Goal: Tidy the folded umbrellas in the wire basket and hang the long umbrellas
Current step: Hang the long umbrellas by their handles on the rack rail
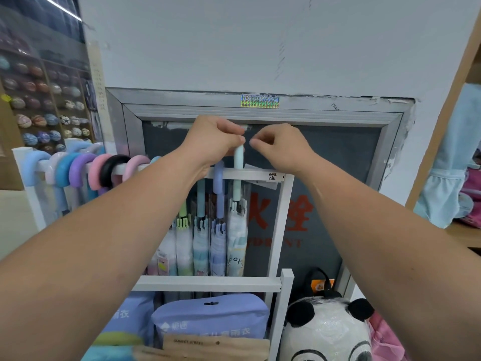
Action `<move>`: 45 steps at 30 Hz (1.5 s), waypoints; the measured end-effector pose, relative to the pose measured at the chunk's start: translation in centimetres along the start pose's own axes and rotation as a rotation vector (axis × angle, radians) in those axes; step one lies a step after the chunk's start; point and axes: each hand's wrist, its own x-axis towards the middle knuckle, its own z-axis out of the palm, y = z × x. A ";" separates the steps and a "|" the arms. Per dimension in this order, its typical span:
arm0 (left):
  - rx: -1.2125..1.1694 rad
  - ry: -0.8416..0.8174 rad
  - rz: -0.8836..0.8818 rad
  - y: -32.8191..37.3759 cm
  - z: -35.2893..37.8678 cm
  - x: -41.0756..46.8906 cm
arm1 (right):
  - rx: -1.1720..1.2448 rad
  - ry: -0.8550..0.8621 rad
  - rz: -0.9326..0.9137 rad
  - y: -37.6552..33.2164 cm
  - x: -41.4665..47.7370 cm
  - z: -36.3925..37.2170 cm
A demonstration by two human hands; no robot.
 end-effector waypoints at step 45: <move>1.172 -0.158 0.280 -3.6 -5.4 -1.1 | -0.033 -0.444 -0.063 -3.0 -1.0 3.4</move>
